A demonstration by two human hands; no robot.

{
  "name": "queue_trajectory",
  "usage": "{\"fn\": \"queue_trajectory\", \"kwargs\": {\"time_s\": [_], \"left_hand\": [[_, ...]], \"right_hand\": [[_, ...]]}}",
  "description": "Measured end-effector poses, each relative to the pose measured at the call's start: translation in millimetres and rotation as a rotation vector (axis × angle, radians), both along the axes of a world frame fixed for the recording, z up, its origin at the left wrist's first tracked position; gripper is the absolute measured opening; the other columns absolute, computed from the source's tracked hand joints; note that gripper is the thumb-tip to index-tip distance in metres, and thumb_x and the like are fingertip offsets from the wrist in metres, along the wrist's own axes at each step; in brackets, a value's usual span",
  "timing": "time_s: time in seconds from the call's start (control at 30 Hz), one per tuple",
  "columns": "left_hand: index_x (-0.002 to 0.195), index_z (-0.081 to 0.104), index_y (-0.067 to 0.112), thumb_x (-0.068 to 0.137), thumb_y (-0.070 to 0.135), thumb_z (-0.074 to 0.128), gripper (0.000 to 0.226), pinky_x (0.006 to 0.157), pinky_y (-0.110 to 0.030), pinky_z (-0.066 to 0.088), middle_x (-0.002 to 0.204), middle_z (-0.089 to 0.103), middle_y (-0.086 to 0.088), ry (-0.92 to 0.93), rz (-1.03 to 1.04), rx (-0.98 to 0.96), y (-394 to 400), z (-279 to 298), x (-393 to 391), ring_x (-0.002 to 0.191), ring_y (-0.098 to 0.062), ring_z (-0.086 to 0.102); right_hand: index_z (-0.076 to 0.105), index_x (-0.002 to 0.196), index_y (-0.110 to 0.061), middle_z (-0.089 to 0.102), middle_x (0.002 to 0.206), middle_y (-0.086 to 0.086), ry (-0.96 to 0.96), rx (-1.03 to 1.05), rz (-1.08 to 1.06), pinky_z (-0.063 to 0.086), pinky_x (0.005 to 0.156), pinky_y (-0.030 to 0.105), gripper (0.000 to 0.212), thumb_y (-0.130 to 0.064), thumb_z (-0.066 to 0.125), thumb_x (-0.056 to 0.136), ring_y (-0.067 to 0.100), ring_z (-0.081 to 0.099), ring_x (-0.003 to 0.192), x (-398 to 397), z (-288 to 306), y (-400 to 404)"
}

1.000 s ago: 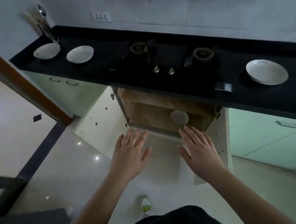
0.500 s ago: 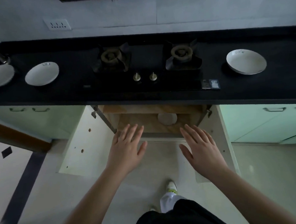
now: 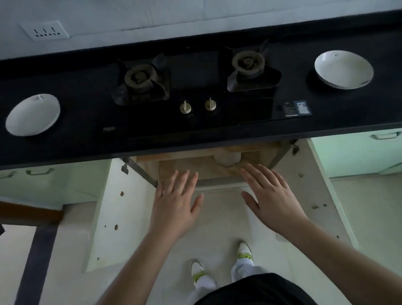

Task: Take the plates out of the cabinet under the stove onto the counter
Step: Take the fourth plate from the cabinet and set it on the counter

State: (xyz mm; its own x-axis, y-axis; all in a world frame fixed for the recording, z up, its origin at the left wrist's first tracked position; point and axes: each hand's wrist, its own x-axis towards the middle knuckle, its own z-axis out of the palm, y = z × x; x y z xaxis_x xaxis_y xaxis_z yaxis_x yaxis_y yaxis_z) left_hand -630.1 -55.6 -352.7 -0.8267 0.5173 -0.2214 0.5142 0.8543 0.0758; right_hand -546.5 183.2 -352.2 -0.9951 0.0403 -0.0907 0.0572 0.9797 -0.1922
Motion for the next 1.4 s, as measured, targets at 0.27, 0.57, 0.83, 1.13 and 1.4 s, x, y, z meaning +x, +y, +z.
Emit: {"fn": "queue_trajectory", "kwargs": {"time_s": [0.27, 0.57, 0.83, 1.13, 1.4], "left_hand": [[0.158, 0.015, 0.024, 0.096, 0.059, 0.002, 0.072, 0.119, -0.050, 0.020, 0.165, 0.019, 0.001, -0.038, -0.164, -0.032, -29, -25, -35, 0.152, -0.026, 0.010], [0.158, 0.005, 0.027, 0.094, 0.063, 0.002, 0.074, 0.120, -0.047, 0.007, 0.166, 0.008, 0.002, -0.105, -0.297, -0.026, -14, -60, -65, 0.152, -0.023, 0.000], [0.154, 0.031, 0.022, 0.098, 0.055, 0.020, 0.066, 0.113, -0.051, 0.031, 0.160, 0.033, -0.002, -0.068, -0.234, -0.012, 24, -141, -104, 0.149, -0.026, 0.024], [0.151, 0.039, 0.020, 0.097, 0.054, 0.027, 0.065, 0.112, -0.053, 0.032, 0.154, 0.043, -0.005, -0.105, -0.250, -0.003, 54, -270, -129, 0.145, -0.029, 0.032], [0.156, 0.019, 0.033, 0.097, 0.059, 0.015, 0.065, 0.117, -0.046, 0.005, 0.163, 0.023, 0.002, -0.067, -0.216, 0.035, 70, -396, -174, 0.151, -0.025, 0.014]], "right_hand": [[0.035, 0.149, -0.016, 0.038, 0.154, 0.003, -0.020, -0.025, -0.096, 0.021, 0.118, 0.042, 0.057, -0.045, 0.035, 0.100, 0.024, 0.029, 0.144, -15, -6, -60], [0.036, 0.149, -0.015, 0.037, 0.154, 0.006, -0.044, -0.030, -0.170, 0.020, 0.118, 0.042, 0.056, -0.043, 0.039, 0.101, 0.026, 0.031, 0.143, -42, -33, -47], [0.039, 0.148, -0.013, 0.040, 0.153, 0.007, -0.046, -0.029, -0.120, 0.022, 0.117, 0.042, 0.059, -0.046, 0.028, 0.100, 0.027, 0.031, 0.143, -87, -115, -8], [0.040, 0.147, -0.015, 0.041, 0.152, 0.006, -0.066, -0.036, -0.085, 0.023, 0.118, 0.044, 0.058, -0.045, 0.024, 0.100, 0.026, 0.032, 0.143, -123, -226, 25], [0.047, 0.143, -0.016, 0.049, 0.147, 0.005, -0.026, 0.042, -0.013, 0.026, 0.113, 0.039, 0.052, -0.041, 0.028, 0.101, 0.026, 0.042, 0.137, -165, -349, 55]]}}
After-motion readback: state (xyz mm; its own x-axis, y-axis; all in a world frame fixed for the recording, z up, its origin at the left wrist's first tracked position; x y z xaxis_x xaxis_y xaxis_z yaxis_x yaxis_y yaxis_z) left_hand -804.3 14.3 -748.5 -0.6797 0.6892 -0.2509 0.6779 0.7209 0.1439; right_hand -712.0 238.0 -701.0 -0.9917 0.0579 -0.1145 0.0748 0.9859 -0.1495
